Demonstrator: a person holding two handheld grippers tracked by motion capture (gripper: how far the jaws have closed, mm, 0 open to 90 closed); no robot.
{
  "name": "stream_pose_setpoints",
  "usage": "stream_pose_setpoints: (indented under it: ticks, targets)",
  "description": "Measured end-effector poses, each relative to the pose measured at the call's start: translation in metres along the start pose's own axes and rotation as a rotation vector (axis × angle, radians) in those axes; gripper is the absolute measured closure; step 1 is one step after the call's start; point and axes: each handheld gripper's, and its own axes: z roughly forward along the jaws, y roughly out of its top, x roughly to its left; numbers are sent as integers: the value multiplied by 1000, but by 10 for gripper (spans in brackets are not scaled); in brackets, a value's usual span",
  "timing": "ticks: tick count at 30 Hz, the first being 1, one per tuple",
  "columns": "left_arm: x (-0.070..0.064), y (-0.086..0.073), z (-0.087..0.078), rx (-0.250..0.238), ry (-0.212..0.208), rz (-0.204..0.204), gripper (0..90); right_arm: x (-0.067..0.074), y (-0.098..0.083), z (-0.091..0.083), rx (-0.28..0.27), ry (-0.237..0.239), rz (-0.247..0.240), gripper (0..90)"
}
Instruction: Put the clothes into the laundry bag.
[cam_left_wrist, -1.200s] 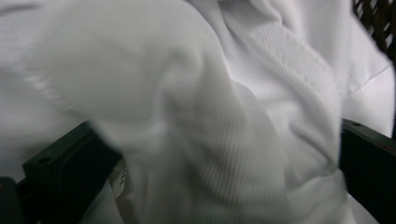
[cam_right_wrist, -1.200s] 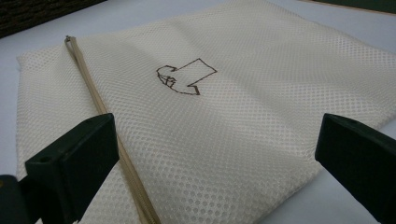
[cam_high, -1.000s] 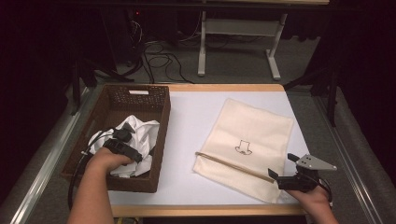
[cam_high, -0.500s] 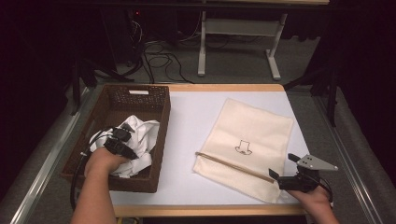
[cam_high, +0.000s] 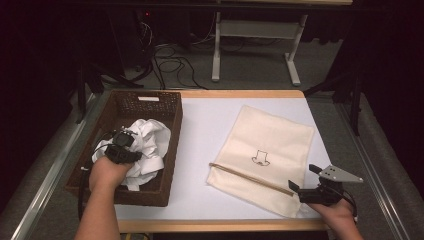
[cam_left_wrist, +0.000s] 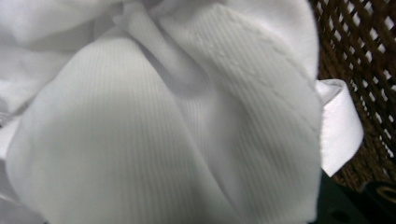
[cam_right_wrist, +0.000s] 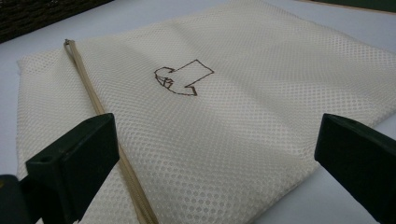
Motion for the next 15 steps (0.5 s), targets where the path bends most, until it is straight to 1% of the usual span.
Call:
stream_pose_setpoints:
  ticks: [1,4,5,6,7,8,10,12,15]
  targets:
    - [0,0,-3,-24,12,8,718,0,0,0,1,-1,2,4]
    - [0,-2,-11,-106,36,14,718,0,0,0,2,-1,1,4]
    - [0,-2,-11,-106,36,14,718,0,0,0,2,-1,1,4]
    - [-1,-3,-15,-140,48,19,718,0,0,0,3,-1,5,4]
    - [-2,-3,-17,-158,52,24,717,0,0,0,3,-1,5,4]
    - [-4,-5,-21,-203,66,34,717,0,0,0,1,0,3,5]
    - [-5,-7,-25,-244,77,44,717,0,0,0,1,0,2,5]
    - [-5,-8,-29,-286,87,43,717,0,0,0,2,1,2,5]
    - [-6,-12,-36,-364,101,38,717,0,0,0,-1,0,2,5]
